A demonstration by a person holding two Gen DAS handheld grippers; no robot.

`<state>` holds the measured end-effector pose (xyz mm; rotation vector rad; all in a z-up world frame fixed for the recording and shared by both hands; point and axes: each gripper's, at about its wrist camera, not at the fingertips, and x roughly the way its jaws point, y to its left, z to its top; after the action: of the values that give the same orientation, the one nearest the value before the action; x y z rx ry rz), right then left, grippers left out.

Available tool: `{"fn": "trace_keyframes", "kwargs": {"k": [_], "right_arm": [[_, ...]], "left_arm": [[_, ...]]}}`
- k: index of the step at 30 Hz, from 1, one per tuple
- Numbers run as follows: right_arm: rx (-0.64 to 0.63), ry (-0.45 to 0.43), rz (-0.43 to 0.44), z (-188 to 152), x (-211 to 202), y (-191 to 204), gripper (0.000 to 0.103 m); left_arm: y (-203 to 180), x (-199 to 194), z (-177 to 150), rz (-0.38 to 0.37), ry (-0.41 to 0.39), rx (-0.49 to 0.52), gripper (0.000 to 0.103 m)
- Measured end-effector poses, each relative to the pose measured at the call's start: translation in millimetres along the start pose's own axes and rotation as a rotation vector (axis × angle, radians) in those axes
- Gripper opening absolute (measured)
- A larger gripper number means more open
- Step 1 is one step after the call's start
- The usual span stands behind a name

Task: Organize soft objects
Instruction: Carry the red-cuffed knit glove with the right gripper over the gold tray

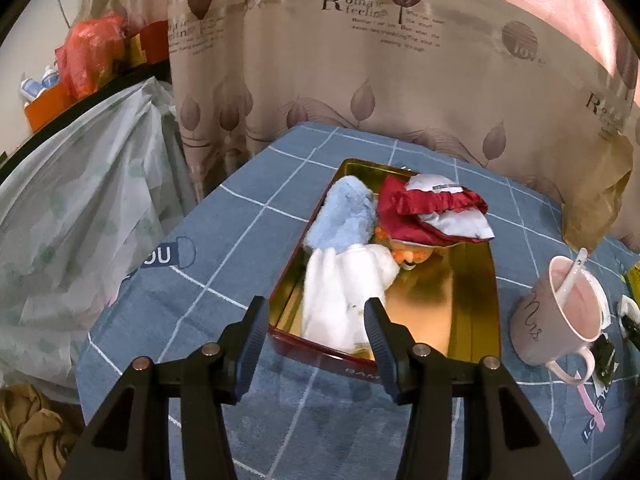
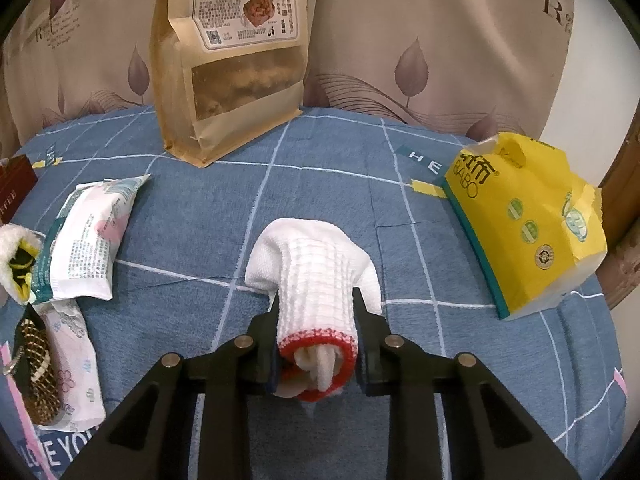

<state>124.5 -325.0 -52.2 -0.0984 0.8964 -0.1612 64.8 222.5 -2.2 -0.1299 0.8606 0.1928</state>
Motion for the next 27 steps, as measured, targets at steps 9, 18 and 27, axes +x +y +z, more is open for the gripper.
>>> {"fn": "trace_keyframes", "kwargs": {"k": [9,18,27], "right_arm": [[0.010,-0.047,0.030,20,-36,15,0.023],[-0.124,-0.135,0.217,53,-102,106,0.023],[-0.297,-0.153,0.423,58,-140,228,0.023]], "left_arm": [[4,-3,2,0.008,-0.018,-0.015,0.050],[22,-9,6,0.016,-0.035,-0.089,0.050],[47,-6,8,0.035,-0.020,-0.202,0.051]]}}
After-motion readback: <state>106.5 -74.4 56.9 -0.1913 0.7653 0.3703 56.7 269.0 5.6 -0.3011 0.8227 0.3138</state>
